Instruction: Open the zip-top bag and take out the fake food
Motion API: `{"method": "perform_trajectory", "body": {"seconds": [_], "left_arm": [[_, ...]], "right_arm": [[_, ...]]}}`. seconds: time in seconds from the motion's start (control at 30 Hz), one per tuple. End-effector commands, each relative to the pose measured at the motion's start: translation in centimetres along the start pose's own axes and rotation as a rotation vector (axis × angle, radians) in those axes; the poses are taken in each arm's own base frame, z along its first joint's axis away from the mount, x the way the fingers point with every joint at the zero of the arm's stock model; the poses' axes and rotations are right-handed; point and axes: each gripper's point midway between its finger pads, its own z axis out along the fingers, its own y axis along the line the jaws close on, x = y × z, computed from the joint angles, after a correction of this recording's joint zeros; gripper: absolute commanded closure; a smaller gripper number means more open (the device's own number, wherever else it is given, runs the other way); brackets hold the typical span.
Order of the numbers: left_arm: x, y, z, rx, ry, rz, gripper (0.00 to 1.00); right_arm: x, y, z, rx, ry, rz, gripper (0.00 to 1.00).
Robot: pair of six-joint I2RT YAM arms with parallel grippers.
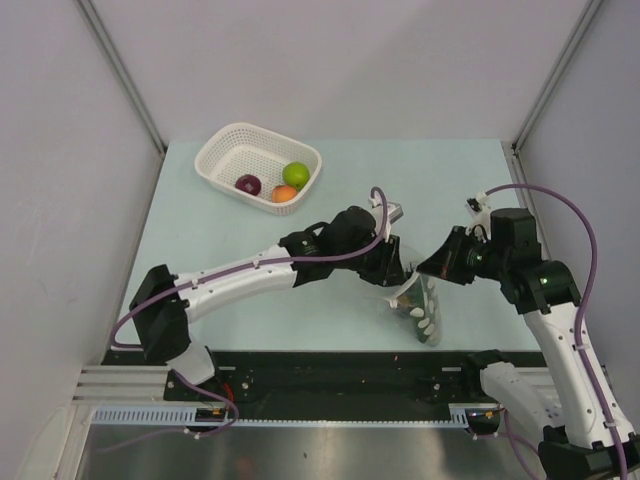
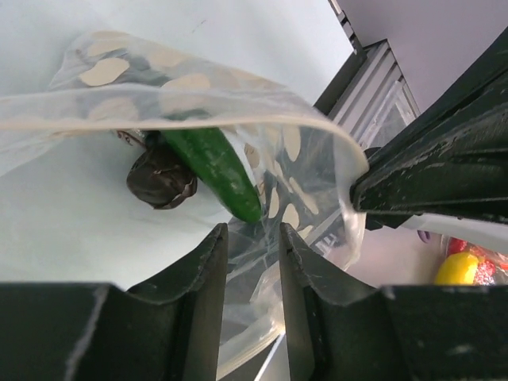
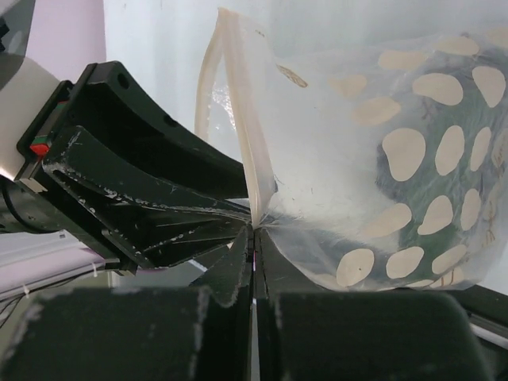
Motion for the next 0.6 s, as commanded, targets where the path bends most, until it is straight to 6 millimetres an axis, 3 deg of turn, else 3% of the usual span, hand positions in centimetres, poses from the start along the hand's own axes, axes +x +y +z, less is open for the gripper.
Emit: {"method": "perform_trajectory", "body": {"seconds": [0.0,0.23,0.43,0.5,0.57], "left_arm": [[-0.1,-1.3,0.6,0.052,0.037,-0.031,0.65],[1.6,-0.4,3.1,0.029,0.133,-0.049,0.63],[2.3,-1.0,5.6,0.064,0.135,-0.078,0.65],[2.7,-1.4,6.1,0.074,0.14,-0.079,0.62],[3.4,-1.2,7.0,0.069,0.151,-0.079,0.52]], "right_arm": [[0.1,1.4,-0.2,-0.081,-0.005,-0.013,1.0],[1.4,-0.8,-0.6,0.018,0.012,0.001,1.0],[2.0,-1.6,-1.7,0.06,-0.001,0.004,1.0],[2.2,-1.8,-1.8,0.072,0.003,0.016,1.0],[2.4,-1.9,-1.7,0.073,0.013,0.032,1.0]]}}
